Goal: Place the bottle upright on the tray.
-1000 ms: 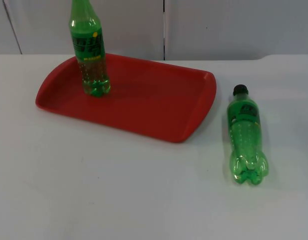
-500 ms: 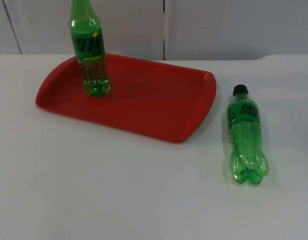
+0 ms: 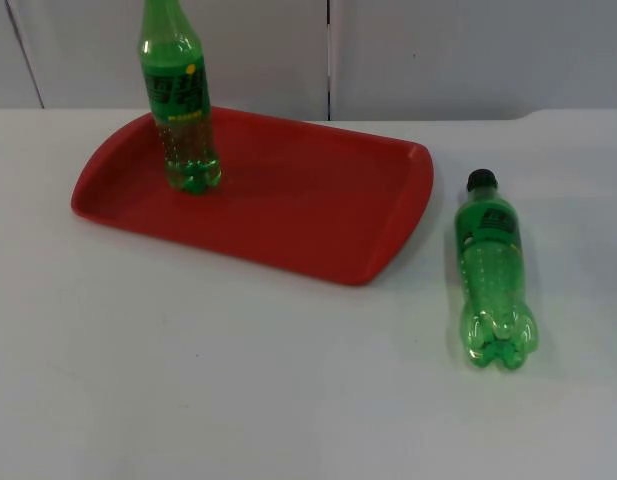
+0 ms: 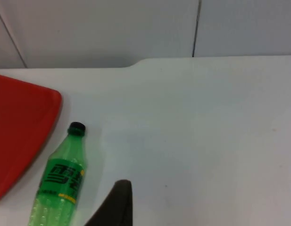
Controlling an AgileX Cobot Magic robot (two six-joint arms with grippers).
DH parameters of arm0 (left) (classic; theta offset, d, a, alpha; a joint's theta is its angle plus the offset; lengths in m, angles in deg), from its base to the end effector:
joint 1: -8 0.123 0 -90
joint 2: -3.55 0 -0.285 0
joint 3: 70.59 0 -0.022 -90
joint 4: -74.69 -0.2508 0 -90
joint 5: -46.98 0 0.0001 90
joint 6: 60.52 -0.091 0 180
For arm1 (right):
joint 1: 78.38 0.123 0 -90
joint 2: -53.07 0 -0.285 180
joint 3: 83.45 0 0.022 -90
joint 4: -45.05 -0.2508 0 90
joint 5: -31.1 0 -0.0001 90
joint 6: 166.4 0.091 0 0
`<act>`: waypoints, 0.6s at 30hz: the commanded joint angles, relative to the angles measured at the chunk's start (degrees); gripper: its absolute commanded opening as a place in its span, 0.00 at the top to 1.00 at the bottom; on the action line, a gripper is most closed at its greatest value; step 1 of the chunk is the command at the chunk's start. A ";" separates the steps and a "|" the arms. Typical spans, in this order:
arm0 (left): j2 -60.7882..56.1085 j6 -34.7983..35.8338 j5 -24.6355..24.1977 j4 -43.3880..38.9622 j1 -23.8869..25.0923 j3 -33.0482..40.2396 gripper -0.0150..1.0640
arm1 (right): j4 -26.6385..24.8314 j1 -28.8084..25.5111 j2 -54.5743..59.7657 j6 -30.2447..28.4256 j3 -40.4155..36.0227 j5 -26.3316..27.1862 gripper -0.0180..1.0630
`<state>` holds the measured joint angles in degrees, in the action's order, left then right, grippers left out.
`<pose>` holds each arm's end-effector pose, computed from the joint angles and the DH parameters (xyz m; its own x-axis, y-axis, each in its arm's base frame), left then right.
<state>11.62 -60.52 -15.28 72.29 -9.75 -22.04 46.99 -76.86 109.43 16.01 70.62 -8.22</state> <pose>-0.0040 0.0048 0.2754 -0.4543 0.1659 -0.8753 0.2827 0.9586 0.0350 0.1651 0.0024 0.3680 -0.5238 0.0020 -0.8519 0.0001 1.0000 0.0023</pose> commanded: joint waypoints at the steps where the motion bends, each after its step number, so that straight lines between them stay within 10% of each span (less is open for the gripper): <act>1: -0.29 -0.38 0.67 0.62 -0.24 0.31 0.01 | -1.94 -0.19 0.19 -0.56 0.45 0.97 0.01; 18: -0.29 0.00 0.67 0.39 -0.24 0.31 0.01 | -18.74 0.53 25.39 -11.32 17.45 -10.65 0.03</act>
<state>11.62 -60.84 -15.28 72.29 -9.75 -22.04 28.66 -76.75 132.35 5.86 86.11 -17.54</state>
